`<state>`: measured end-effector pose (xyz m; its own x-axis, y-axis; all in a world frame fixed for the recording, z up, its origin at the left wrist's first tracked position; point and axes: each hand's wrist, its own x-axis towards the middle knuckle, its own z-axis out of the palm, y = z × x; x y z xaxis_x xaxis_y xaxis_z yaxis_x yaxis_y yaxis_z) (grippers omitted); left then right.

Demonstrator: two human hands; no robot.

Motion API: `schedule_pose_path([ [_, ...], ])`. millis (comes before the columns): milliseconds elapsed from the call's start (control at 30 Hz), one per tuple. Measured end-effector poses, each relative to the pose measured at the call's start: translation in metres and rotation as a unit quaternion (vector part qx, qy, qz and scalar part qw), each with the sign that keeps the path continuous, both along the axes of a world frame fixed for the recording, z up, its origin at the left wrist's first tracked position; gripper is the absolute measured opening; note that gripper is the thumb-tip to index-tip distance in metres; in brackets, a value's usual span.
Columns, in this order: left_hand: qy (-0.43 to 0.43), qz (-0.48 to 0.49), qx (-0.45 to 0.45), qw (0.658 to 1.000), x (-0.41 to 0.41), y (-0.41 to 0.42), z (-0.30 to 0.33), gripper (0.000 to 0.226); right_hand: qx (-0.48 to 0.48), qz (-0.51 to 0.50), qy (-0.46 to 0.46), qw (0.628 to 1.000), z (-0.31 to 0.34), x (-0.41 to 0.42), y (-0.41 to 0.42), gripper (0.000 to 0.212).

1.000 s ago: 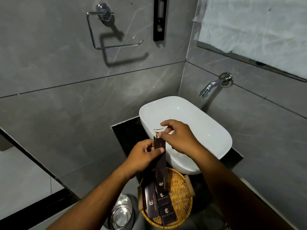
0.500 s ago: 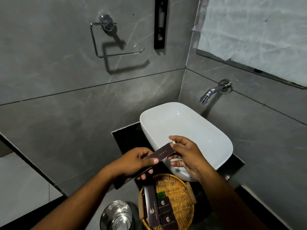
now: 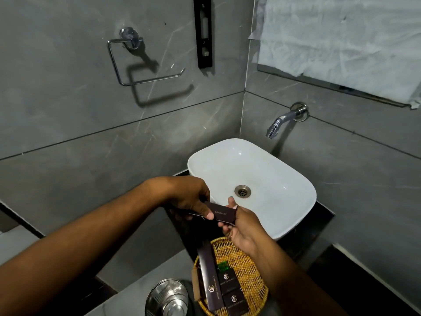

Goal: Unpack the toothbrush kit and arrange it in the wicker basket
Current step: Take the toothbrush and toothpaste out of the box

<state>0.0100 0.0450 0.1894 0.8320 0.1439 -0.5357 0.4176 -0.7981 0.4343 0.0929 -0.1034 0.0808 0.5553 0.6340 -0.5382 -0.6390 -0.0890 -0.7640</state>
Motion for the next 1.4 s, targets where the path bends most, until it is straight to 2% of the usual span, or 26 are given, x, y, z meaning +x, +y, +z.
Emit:
schedule_pose_path([
  [100, 0.062, -0.039, 0.051, 0.996, 0.011, -0.004, 0.015, 0.046, 0.018, 0.021, 0.031, 0.999, -0.006, -0.007, 0.000, 0.037],
  [200, 0.134, -0.051, 0.090, 0.986, 0.021, -0.008, 0.027, 0.049, 0.037, 0.035, 0.057, 0.997, -0.012, -0.009, -0.001, 0.055],
  [300, 0.174, -0.068, 0.151, 0.971, 0.031, -0.014, 0.035, 0.051, 0.048, 0.046, 0.083, 0.994, -0.017, -0.013, 0.000, 0.059],
  [433, 0.178, -0.077, 0.197, 0.961, 0.038, -0.020, 0.036, 0.044, 0.040, 0.050, 0.098, 0.993, -0.023, -0.016, 0.002, 0.063],
  [600, 0.197, -0.070, 0.214, 0.954, 0.035, -0.025, 0.027, 0.040, 0.041, 0.035, 0.111, 0.992, -0.023, -0.016, 0.004, 0.058],
  [767, 0.166, -0.085, 0.227, 0.956, 0.033, -0.025, 0.030, 0.043, 0.037, 0.042, 0.121, 0.991, -0.023, -0.019, 0.007, 0.064],
  [967, 0.172, -0.094, 0.260, 0.946, 0.026, -0.022, 0.027, 0.037, 0.051, 0.029, 0.135, 0.989, -0.021, -0.019, 0.003, 0.053],
  [1133, 0.152, -0.140, 0.359, 0.910, 0.025, -0.030, 0.027, 0.044, 0.058, 0.026, 0.147, 0.987, -0.025, -0.024, 0.003, 0.051],
  [1233, 0.146, -0.166, 0.383, 0.897, 0.027, -0.036, 0.026, 0.048, 0.074, 0.024, 0.168, 0.983, -0.027, -0.025, 0.005, 0.052],
  [1400, 0.144, -0.143, 0.357, 0.912, 0.028, -0.040, 0.026, 0.047, 0.066, 0.037, 0.159, 0.984, -0.028, -0.023, 0.003, 0.050],
])
